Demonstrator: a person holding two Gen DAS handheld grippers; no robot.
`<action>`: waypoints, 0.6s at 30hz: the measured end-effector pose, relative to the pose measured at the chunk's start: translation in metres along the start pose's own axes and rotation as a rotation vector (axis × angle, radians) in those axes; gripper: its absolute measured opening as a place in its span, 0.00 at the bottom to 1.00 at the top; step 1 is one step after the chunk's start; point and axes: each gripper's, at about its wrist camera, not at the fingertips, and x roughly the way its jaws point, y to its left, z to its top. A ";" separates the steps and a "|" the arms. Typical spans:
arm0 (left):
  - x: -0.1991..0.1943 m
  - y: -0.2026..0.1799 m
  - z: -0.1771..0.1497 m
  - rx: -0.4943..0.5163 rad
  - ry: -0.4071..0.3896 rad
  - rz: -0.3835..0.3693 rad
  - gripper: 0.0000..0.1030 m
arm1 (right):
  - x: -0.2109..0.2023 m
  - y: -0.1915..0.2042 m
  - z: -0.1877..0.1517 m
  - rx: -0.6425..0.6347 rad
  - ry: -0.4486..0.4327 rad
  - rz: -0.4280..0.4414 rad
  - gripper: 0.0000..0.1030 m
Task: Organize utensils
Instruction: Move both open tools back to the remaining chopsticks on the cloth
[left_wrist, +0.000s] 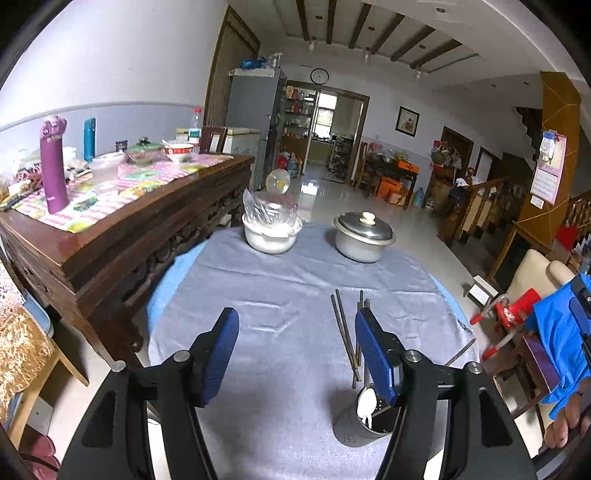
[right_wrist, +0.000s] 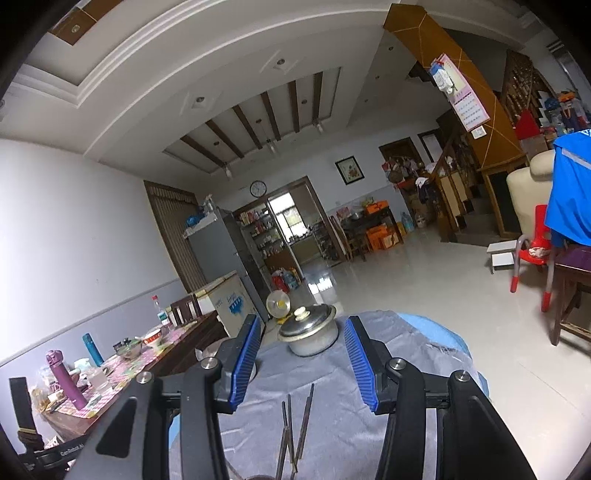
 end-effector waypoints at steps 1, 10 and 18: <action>-0.003 0.000 0.001 -0.001 -0.006 0.001 0.66 | -0.001 0.000 0.001 -0.002 0.008 0.005 0.50; -0.016 -0.005 0.009 0.002 -0.019 -0.029 0.68 | -0.004 -0.004 0.007 -0.017 0.127 -0.024 0.50; -0.006 0.003 0.023 -0.019 -0.018 -0.034 0.69 | 0.014 -0.006 0.016 -0.037 0.223 -0.019 0.50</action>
